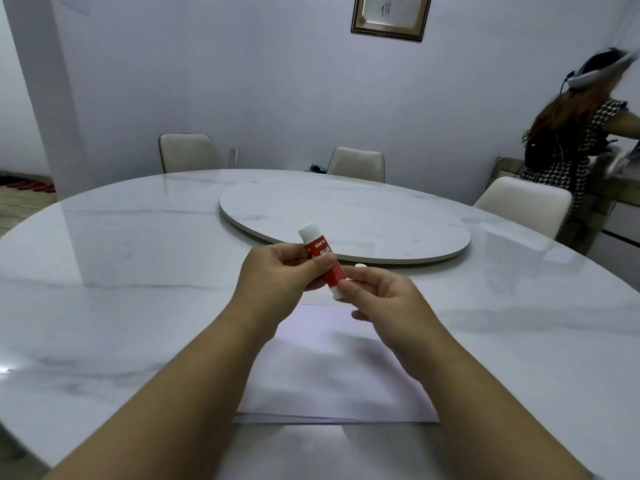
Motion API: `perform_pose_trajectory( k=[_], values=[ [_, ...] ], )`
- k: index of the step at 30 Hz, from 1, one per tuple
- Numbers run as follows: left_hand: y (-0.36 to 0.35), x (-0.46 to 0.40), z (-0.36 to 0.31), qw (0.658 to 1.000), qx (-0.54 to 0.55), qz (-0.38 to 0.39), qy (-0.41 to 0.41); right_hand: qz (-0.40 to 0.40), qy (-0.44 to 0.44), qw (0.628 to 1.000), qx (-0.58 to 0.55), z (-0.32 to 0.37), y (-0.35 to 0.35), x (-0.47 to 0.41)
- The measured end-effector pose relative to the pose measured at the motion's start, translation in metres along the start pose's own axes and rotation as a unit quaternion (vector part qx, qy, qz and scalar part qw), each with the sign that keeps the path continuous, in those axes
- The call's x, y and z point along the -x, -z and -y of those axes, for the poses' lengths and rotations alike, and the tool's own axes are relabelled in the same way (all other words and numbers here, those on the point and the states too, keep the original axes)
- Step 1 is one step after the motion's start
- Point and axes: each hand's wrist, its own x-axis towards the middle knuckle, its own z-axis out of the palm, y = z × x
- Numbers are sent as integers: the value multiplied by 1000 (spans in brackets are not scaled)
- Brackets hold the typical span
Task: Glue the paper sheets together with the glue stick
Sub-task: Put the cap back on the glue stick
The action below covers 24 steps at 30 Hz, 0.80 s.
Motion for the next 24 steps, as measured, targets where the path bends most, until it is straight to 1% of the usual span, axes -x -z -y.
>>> perform_pose_trajectory(
  k=[2, 3, 5, 6, 7, 10, 11, 13, 14, 16, 17, 19, 20, 22, 24],
  values=[
    [-1, 1, 0, 1000, -5, 5, 4, -13, 17, 999, -40, 0, 1, 0],
    [-2, 1, 1, 1000, -12, 8, 5, -29, 27, 999, -24, 0, 0, -1],
    [-5, 2, 2, 999, -30, 14, 6, -62, 40, 995, 73, -2, -2, -1],
    [-5, 2, 2, 999, -35, 16, 6, -60, 38, 992, 107, -2, -3, -1],
    [-5, 2, 2, 999, -36, 16, 7, -42, 27, 992, 117, -2, -1, -1],
    [-2, 1, 3, 999, -44, 14, 5, 33, -14, 998, 42, -2, 5, -1],
    [-1, 0, 3, 999, -53, 12, 4, 33, -11, 999, 38, -2, 5, -1],
    [-1, -1, 4, 998, -67, 5, 2, -10, 19, 996, 88, -3, 3, -1],
    [0, -2, 4, 998, -68, 1, 3, -32, 33, 992, 117, -3, 0, -1],
    [1, -2, 3, 999, -47, -6, 13, -50, 38, 990, 124, -3, -2, -1],
    [2, -2, 3, 999, -34, -7, 18, -44, 29, 994, 99, -4, 0, -2],
    [1, -1, 2, 999, -26, 3, 23, 0, 8, 1000, 26, -3, 4, -3],
    [0, 0, 2, 999, -32, 9, 25, 21, 1, 1000, 12, -4, 4, -2],
    [-3, 1, 2, 999, -43, 17, 25, 13, -1, 999, 40, -5, 1, -3],
    [-8, 3, 3, 998, -46, 26, 24, -33, 13, 994, 103, -5, -2, -4]
  ],
)
